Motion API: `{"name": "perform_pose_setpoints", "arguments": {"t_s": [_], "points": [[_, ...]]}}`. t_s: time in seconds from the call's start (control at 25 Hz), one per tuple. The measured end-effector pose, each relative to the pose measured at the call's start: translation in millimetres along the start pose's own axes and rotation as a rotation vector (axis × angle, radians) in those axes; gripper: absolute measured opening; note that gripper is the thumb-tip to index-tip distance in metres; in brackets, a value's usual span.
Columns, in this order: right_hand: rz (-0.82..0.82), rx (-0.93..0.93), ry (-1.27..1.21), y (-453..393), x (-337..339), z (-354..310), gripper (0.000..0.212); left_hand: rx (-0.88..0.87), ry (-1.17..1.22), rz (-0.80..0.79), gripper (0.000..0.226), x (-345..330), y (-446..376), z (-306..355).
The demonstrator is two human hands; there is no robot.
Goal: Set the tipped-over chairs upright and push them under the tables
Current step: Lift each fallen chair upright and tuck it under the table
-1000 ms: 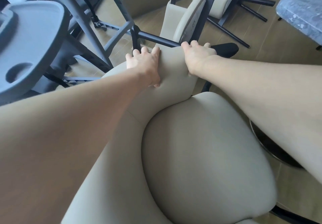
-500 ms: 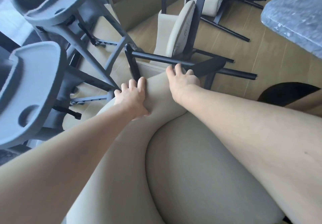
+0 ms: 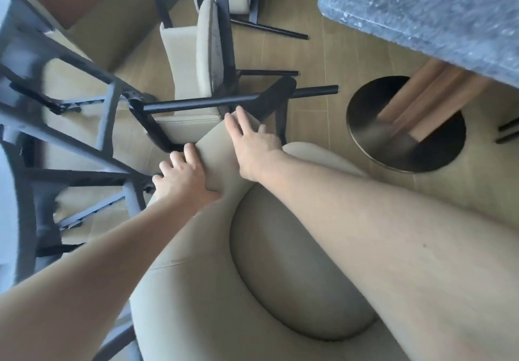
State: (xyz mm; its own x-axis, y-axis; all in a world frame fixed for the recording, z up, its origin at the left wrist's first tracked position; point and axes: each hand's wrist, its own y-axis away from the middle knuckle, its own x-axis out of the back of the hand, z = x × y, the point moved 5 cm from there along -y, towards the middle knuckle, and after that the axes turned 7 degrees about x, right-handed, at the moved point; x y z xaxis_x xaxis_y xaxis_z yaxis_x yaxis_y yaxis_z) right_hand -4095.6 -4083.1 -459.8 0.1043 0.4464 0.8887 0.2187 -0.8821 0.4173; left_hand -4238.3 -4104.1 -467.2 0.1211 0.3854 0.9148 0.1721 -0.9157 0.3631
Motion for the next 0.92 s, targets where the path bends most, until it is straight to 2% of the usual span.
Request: {"name": "perform_pose_setpoints", "arguments": {"t_s": [0.12, 0.2, 0.28, 0.4, 0.44, 0.52, 0.6, 0.68, 0.8, 0.92], "points": [[0.021, -0.024, -0.158, 50.9, -9.9, 6.2, 0.080, -0.052, 0.047, -0.009, 0.100, 1.2, -0.1, -4.9], [-0.008, -0.162, -0.197, 102.3, -23.1, 25.6, 0.050, -0.064, 0.068, -0.052, 0.100, 5.2, 2.1, -5.5], [-0.085, -0.321, -0.255, 166.9, -43.1, 45.5, 0.037, -0.071, 0.085, -0.126, 0.100, 12.4, 1.6, -3.4], [-0.221, -0.503, -0.332, 259.3, -70.2, 65.2, 0.036, -0.068, 0.109, -0.279, 0.108, 27.1, 3.3, -4.0], [-0.250, -0.545, -0.345, 283.4, -74.0, 69.3, 0.037, -0.107, 0.066, -0.274, 0.110, 34.8, 8.2, -2.1], [-0.264, -0.600, -0.391, 321.0, -72.6, 70.9, 0.038, -0.338, -0.081, -0.133, 0.109, 49.1, 34.8, 8.3], [-0.233, -0.594, -0.403, 340.4, -66.9, 65.4, 0.039, -0.622, -0.114, -0.015, 0.100, 54.2, 77.3, 22.8], [-0.198, -0.569, -0.429, 352.9, -62.1, 53.5, 0.042, -0.805, -0.100, -0.058, 0.091, 48.3, 122.9, 33.0], [-0.188, -0.518, -0.465, 366.4, -67.4, 26.0, 0.048, -0.980, -0.152, -0.148, 0.087, 29.7, 182.8, 37.2], [-0.243, -0.469, -0.505, 383.1, -80.5, -6.1, 0.054, -1.037, -0.207, -0.272, 0.092, 9.9, 229.0, 20.0]]}}
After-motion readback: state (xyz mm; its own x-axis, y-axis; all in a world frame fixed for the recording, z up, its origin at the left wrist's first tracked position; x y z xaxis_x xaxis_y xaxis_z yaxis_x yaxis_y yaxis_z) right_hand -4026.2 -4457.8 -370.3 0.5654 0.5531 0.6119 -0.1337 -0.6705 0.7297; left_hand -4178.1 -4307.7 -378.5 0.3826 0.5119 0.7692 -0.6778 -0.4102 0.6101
